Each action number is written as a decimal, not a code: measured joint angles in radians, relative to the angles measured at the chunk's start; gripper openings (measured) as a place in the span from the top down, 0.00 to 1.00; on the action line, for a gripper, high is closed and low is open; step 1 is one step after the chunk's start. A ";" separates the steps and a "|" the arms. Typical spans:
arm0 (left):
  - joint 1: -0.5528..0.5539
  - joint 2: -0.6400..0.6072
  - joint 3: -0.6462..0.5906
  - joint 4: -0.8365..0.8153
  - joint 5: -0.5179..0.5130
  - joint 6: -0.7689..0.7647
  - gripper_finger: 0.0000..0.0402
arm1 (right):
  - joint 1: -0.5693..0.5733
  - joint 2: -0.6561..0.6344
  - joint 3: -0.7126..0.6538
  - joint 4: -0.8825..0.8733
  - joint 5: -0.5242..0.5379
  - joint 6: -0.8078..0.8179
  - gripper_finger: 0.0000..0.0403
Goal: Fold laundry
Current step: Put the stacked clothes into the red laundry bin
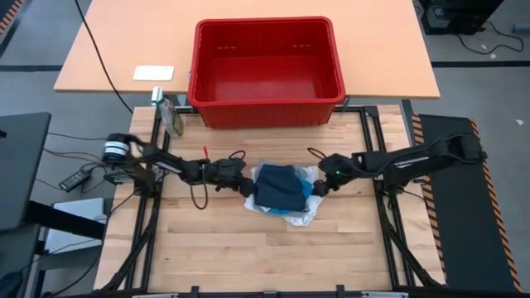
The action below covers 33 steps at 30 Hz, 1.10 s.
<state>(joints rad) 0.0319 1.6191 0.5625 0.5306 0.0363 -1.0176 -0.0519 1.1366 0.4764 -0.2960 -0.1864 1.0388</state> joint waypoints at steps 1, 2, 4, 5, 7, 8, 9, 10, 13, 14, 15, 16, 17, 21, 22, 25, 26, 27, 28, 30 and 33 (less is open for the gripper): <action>0.000 0.029 0.001 0.043 -0.004 0.009 0.01 | -0.010 0.013 -0.037 0.098 -0.014 0.014 0.12; 0.000 0.056 0.001 0.076 -0.009 0.028 0.01 | -0.018 0.032 -0.072 0.208 -0.017 0.028 0.10; 0.000 0.124 0.006 0.183 -0.014 0.071 0.02 | -0.032 0.081 -0.136 0.424 -0.019 0.045 0.06; -0.001 0.162 0.014 0.229 -0.014 0.082 0.03 | -0.037 0.110 -0.159 0.501 -0.022 0.060 0.06; -0.001 0.216 0.031 0.276 -0.020 0.075 0.05 | -0.044 0.180 -0.185 0.633 -0.025 0.095 0.06; -0.003 0.242 0.050 0.287 -0.025 0.058 0.07 | -0.044 0.210 -0.191 0.675 -0.032 0.102 0.07; -0.005 0.257 0.063 0.283 -0.032 0.029 0.10 | -0.044 0.247 -0.190 0.712 -0.038 0.105 0.09; -0.008 0.268 0.074 0.278 -0.038 -0.003 0.13 | -0.042 0.285 -0.183 0.746 -0.045 0.108 0.11; -0.028 0.289 0.116 0.231 -0.072 -0.049 0.26 | -0.036 0.382 -0.152 0.832 -0.080 0.113 0.19; -0.035 0.290 0.128 0.214 -0.080 -0.048 0.32 | -0.034 0.412 -0.136 0.855 -0.094 0.113 0.23; -0.040 0.292 0.139 0.199 -0.093 -0.046 0.37 | -0.032 0.436 -0.117 0.866 -0.108 0.113 0.27; -0.045 0.294 0.150 0.189 -0.102 -0.042 0.44 | -0.031 0.463 -0.098 0.867 -0.122 0.114 0.32; -0.048 0.294 0.157 0.185 -0.108 -0.035 0.50 | -0.032 0.486 -0.076 0.860 -0.142 0.115 0.37; -0.044 0.295 0.172 0.191 -0.126 -0.021 0.71 | -0.031 0.556 0.000 0.851 -0.237 0.117 0.58; -0.037 0.295 0.172 0.198 -0.122 -0.024 0.75 | -0.032 0.563 0.012 0.846 -0.255 0.115 0.63; -0.020 0.270 0.172 0.197 -0.098 -0.045 0.78 | -0.035 0.556 0.019 0.838 -0.269 0.115 0.72; -0.017 0.263 0.172 0.191 -0.095 -0.036 0.78 | -0.037 0.547 0.017 0.835 -0.266 0.114 0.72; -0.013 0.249 0.172 0.178 -0.098 -0.026 0.78 | -0.041 0.538 0.012 0.834 -0.263 0.109 0.72; -0.010 0.225 0.172 0.149 -0.101 -0.015 0.78 | -0.047 0.527 0.008 0.832 -0.258 0.102 0.72; -0.001 0.177 0.175 0.118 -0.123 -0.012 0.78 | -0.066 0.502 0.004 0.830 -0.251 0.089 0.72; 0.015 0.115 0.181 0.059 -0.129 -0.012 0.78 | -0.097 0.473 0.014 0.834 -0.286 0.074 0.72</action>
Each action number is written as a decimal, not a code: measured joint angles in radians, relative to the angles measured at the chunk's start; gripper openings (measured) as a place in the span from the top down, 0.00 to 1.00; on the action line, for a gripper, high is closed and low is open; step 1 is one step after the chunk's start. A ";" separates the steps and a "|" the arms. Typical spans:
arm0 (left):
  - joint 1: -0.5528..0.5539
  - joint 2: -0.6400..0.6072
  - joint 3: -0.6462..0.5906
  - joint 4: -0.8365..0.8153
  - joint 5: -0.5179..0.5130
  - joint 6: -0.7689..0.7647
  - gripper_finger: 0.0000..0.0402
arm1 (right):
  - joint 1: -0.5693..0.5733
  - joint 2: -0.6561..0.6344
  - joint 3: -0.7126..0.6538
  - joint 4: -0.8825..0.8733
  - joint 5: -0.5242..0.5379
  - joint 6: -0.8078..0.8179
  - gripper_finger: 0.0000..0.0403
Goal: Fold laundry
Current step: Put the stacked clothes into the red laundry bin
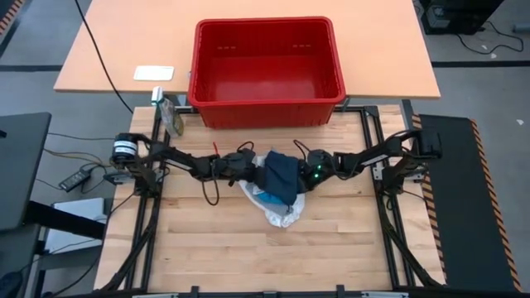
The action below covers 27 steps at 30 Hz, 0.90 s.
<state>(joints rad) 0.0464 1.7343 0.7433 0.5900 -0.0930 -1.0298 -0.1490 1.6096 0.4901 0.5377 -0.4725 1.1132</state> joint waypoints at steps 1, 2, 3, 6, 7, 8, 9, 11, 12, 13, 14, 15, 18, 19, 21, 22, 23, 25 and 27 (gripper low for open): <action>0.003 -0.012 0.000 -0.005 0.000 0.000 0.78 | -0.012 -0.007 0.004 0.000 -0.015 -0.008 0.72; 0.007 -0.023 0.002 -0.008 0.000 0.000 0.78 | -0.024 -0.011 0.009 -0.001 -0.036 -0.016 0.72; 0.011 -0.037 0.005 -0.027 -0.002 0.001 0.78 | -0.037 -0.014 0.015 0.000 -0.051 -0.020 0.72; 0.014 -0.047 0.038 -0.091 -0.014 0.016 0.78 | -0.066 -0.015 0.024 -0.002 -0.081 -0.041 0.72; 0.014 -0.047 0.049 -0.118 -0.013 0.016 0.78 | -0.073 -0.015 0.028 -0.008 -0.098 -0.043 0.72; 0.014 -0.046 0.063 -0.149 -0.005 0.016 0.78 | -0.080 -0.015 0.030 -0.006 -0.110 -0.043 0.72; 0.014 -0.046 0.080 -0.173 0.002 0.016 0.78 | -0.088 -0.019 0.030 -0.006 -0.128 -0.043 0.72; 0.014 -0.047 0.118 -0.224 0.002 0.017 0.78 | -0.102 -0.036 0.030 -0.007 -0.158 -0.047 0.72; 0.014 -0.047 0.142 -0.259 0.002 0.019 0.78 | -0.108 -0.046 0.030 -0.008 -0.165 -0.051 0.72; 0.014 -0.048 0.167 -0.290 0.002 0.021 0.78 | -0.114 -0.059 0.030 -0.011 -0.177 -0.051 0.72; 0.014 -0.057 0.191 -0.331 0.002 0.021 0.78 | -0.119 -0.071 0.030 -0.012 -0.192 -0.050 0.72; 0.014 -0.064 0.217 -0.376 0.003 0.021 0.78 | -0.124 -0.088 0.030 -0.012 -0.205 -0.046 0.72; 0.016 -0.097 0.319 -0.527 0.008 0.051 0.78 | -0.135 -0.161 0.038 -0.024 -0.240 -0.026 0.72; 0.022 -0.110 0.356 -0.590 0.009 0.071 0.78 | -0.136 -0.187 0.043 -0.024 -0.237 -0.015 0.72; 0.031 -0.125 0.436 -0.699 0.012 0.115 0.78 | -0.141 -0.242 0.061 -0.045 -0.224 -0.002 0.72; 0.038 -0.136 0.474 -0.749 0.009 0.139 0.78 | -0.143 -0.269 0.073 -0.056 -0.210 0.002 0.72; 0.045 -0.141 0.508 -0.789 0.009 0.165 0.78 | -0.143 -0.292 0.088 -0.062 -0.188 0.001 0.72; 0.063 -0.150 0.571 -0.819 0.012 0.226 0.78 | -0.143 -0.333 0.124 -0.087 -0.152 -0.021 0.72; 0.088 -0.161 0.634 -0.829 0.012 0.288 0.78 | -0.152 -0.354 0.178 -0.121 -0.118 -0.054 0.72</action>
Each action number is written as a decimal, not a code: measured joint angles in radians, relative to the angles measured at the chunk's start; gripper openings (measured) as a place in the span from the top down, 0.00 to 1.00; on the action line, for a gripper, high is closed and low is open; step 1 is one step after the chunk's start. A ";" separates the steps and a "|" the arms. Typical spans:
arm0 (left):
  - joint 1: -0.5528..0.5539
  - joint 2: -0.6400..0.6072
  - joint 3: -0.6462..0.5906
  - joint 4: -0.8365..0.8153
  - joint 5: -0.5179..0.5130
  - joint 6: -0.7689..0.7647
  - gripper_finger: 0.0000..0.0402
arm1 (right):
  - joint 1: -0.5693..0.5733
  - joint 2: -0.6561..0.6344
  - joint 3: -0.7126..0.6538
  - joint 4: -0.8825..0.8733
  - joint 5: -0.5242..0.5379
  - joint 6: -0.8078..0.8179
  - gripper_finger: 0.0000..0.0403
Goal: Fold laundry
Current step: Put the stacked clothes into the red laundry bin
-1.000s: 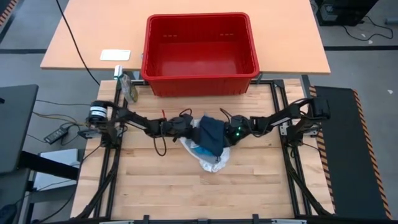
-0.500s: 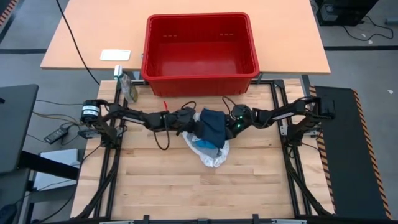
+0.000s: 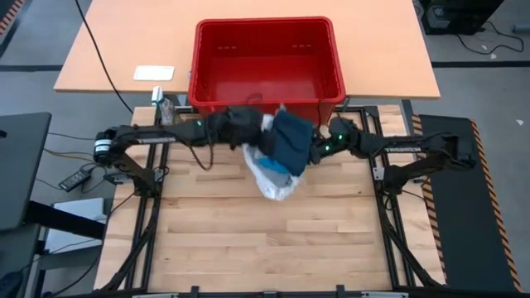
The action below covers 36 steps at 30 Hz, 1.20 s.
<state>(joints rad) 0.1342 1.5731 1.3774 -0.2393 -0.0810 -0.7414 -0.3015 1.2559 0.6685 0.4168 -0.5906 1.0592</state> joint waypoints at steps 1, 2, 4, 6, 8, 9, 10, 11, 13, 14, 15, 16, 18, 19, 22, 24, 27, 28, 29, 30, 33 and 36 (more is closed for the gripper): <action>0.016 -0.001 0.030 -0.010 0.000 0.032 0.78 | -0.009 -0.003 0.032 -0.019 0.021 -0.021 0.72; 0.032 -0.002 0.064 -0.020 0.000 0.062 0.78 | -0.021 -0.003 0.065 -0.049 0.039 -0.048 0.72; 0.071 -0.002 0.136 -0.062 0.000 0.114 0.78 | -0.049 0.006 0.136 -0.109 0.063 -0.094 0.72; 0.112 0.000 0.199 -0.111 0.001 0.180 0.78 | -0.082 0.024 0.210 -0.170 0.090 -0.133 0.72; 0.159 0.002 0.244 -0.123 0.005 0.250 0.78 | -0.120 0.046 0.289 -0.218 0.126 -0.148 0.72; 0.186 0.002 0.266 -0.123 0.021 0.278 0.78 | -0.143 0.058 0.330 -0.231 0.136 -0.154 0.72; 0.217 0.002 0.285 -0.116 0.038 0.300 0.78 | -0.166 0.072 0.370 -0.240 0.143 -0.168 0.72; 0.253 0.002 0.302 -0.110 0.054 0.313 0.78 | -0.191 0.089 0.418 -0.257 0.152 -0.182 0.72; 0.330 0.003 0.326 -0.103 0.091 0.330 0.78 | -0.243 0.131 0.505 -0.295 0.157 -0.212 0.72; 0.369 0.007 0.330 -0.094 0.108 0.337 0.78 | -0.266 0.158 0.549 -0.319 0.157 -0.230 0.72; 0.405 0.012 0.331 -0.077 0.123 0.339 0.78 | -0.289 0.187 0.589 -0.340 0.157 -0.249 0.73; 0.442 0.015 0.328 -0.058 0.136 0.337 0.78 | -0.308 0.218 0.631 -0.359 0.157 -0.263 0.73; 0.504 0.020 0.326 -0.018 0.155 0.337 0.78 | -0.344 0.280 0.711 -0.383 0.156 -0.289 0.73; 0.529 0.028 0.326 0.012 0.161 0.342 0.78 | -0.360 0.311 0.752 -0.383 0.157 -0.302 0.73; 0.599 0.050 0.328 0.072 0.208 0.344 0.78 | -0.405 0.399 0.861 -0.388 0.149 -0.328 0.73; 0.633 0.084 0.330 0.086 0.228 0.345 0.78 | -0.434 0.465 0.921 -0.399 0.149 -0.346 0.73; 0.671 0.146 0.328 0.082 0.230 0.342 0.78 | -0.480 0.568 1.008 -0.462 0.146 -0.373 0.73; 0.678 0.167 0.327 0.080 0.228 0.342 0.78 | -0.494 0.601 1.034 -0.486 0.141 -0.379 0.73; 0.686 0.189 0.327 0.080 0.228 0.343 0.77 | -0.508 0.629 1.053 -0.511 0.141 -0.387 0.73; 0.696 0.210 0.327 0.080 0.228 0.343 0.77 | -0.521 0.656 1.066 -0.531 0.142 -0.405 0.73; 0.722 0.283 0.326 0.073 0.222 0.373 0.76 | -0.561 0.731 1.072 -0.579 0.134 -0.467 0.68; 0.752 0.347 0.323 0.024 0.233 0.364 0.69 | -0.600 0.793 1.072 -0.652 0.098 -0.468 0.52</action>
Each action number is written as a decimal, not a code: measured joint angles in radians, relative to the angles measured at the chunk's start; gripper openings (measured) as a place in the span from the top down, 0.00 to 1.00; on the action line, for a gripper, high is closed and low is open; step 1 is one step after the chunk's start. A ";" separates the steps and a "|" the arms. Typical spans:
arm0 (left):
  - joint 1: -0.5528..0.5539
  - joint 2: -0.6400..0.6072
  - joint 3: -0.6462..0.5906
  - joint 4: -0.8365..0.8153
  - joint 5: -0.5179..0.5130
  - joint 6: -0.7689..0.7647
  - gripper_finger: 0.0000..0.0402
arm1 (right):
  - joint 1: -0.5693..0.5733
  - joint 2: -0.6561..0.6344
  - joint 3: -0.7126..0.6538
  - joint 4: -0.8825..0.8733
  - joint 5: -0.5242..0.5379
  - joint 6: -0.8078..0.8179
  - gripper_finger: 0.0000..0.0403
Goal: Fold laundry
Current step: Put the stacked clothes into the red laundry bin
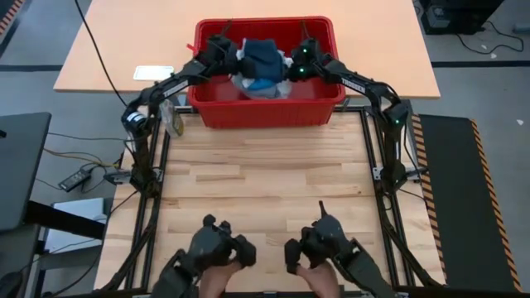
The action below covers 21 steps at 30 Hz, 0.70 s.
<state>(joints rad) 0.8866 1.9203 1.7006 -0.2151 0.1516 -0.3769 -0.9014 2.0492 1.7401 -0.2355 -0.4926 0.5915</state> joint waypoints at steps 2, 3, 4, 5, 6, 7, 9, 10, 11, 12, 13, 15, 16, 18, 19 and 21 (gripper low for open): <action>0.027 0.027 -0.001 -0.043 0.043 -0.012 0.62 | -0.022 0.019 0.000 -0.035 -0.015 0.007 0.40; 0.038 0.035 -0.001 -0.060 0.073 -0.015 0.58 | -0.032 0.022 0.000 -0.039 -0.018 0.010 0.34; 0.049 0.042 -0.001 -0.075 0.101 -0.018 0.54 | -0.039 0.022 0.000 -0.043 -0.018 0.008 0.28; 0.058 0.046 -0.001 -0.094 0.119 -0.021 0.50 | -0.044 0.022 0.001 -0.041 -0.015 0.008 0.23; 0.066 0.047 -0.001 -0.111 0.132 -0.017 0.47 | -0.046 0.019 0.001 -0.036 0.004 0.009 0.19; 0.073 0.047 -0.001 -0.120 0.135 -0.002 0.44 | -0.045 0.015 0.001 -0.030 0.035 0.009 0.15; 0.080 0.040 -0.001 -0.118 0.134 0.036 0.40 | -0.045 0.000 0.001 -0.011 0.094 0.009 0.10; 0.082 0.033 -0.001 -0.114 0.130 0.049 0.38 | -0.046 -0.012 0.001 -0.003 0.121 0.009 0.08; 0.087 0.024 -0.001 -0.102 0.129 0.056 0.37 | -0.049 -0.025 0.001 -0.002 0.141 0.012 0.07; 0.094 0.016 0.001 -0.098 0.127 0.058 0.36 | -0.052 -0.035 0.001 -0.002 0.157 0.013 0.07; 0.098 0.012 0.003 -0.092 0.126 0.066 0.35 | -0.055 -0.044 0.001 -0.003 0.170 0.013 0.07; 0.110 0.010 0.003 -0.097 0.106 0.102 0.35 | -0.060 -0.060 0.001 -0.012 0.198 0.010 0.08; 0.115 0.010 0.003 -0.113 0.088 0.125 0.35 | -0.061 -0.069 0.001 -0.015 0.213 0.010 0.09; 0.121 0.011 0.003 -0.152 0.046 0.169 0.35 | -0.062 -0.091 0.001 -0.032 0.250 0.008 0.10; 0.122 0.011 0.003 -0.171 0.029 0.192 0.35 | -0.062 -0.101 0.001 -0.043 0.266 0.001 0.11; 0.123 0.011 0.003 -0.217 0.025 0.242 0.35 | -0.062 -0.115 0.001 -0.068 0.289 -0.019 0.13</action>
<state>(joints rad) 1.0095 1.9308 1.7035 -0.4321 0.1764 -0.1347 -0.9634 1.9337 1.7409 -0.3032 -0.2036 0.5723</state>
